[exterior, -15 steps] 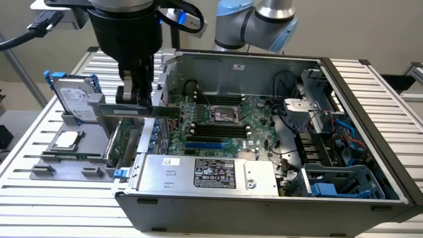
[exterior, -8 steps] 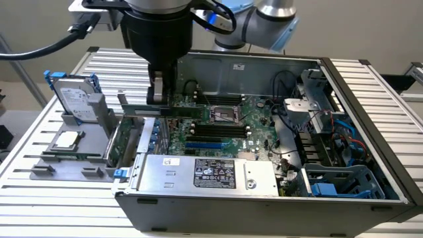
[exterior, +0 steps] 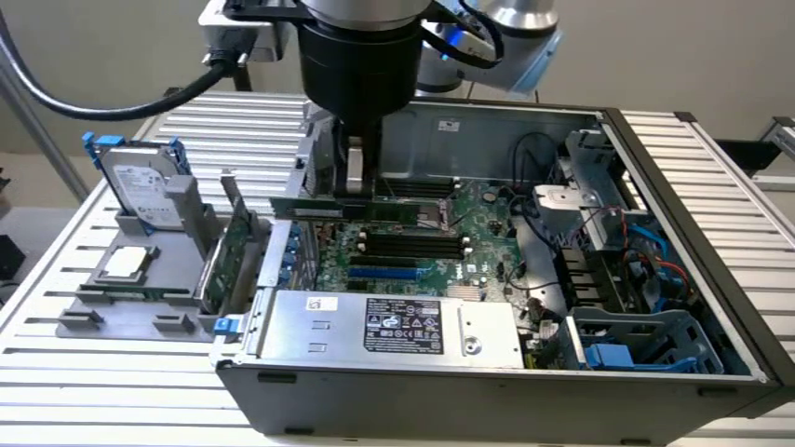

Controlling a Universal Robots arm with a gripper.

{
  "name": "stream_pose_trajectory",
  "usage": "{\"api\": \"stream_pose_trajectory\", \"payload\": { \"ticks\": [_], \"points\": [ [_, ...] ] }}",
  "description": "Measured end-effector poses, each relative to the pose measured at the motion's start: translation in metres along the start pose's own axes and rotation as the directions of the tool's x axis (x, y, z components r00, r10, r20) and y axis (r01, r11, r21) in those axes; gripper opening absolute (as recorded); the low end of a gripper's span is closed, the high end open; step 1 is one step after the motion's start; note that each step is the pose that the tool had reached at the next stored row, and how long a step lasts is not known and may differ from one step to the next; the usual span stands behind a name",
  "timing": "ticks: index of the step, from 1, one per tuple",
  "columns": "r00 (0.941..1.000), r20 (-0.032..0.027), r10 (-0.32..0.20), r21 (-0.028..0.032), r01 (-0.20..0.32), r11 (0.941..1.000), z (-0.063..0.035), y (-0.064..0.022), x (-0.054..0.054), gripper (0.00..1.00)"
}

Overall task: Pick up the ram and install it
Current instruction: 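Pick up the ram and move it above insertion slot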

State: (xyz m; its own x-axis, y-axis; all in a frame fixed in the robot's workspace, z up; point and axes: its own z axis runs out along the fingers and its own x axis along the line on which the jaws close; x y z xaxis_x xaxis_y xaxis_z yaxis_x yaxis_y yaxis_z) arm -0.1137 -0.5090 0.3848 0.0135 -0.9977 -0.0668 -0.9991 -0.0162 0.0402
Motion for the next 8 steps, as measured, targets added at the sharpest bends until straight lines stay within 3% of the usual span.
{"api": "stream_pose_trajectory", "payload": {
  "ticks": [8],
  "points": [
    [1.0,-0.0001,0.0,-0.0003,0.0,1.0,0.0066,-0.036,-0.01,0.0]
  ]
}}
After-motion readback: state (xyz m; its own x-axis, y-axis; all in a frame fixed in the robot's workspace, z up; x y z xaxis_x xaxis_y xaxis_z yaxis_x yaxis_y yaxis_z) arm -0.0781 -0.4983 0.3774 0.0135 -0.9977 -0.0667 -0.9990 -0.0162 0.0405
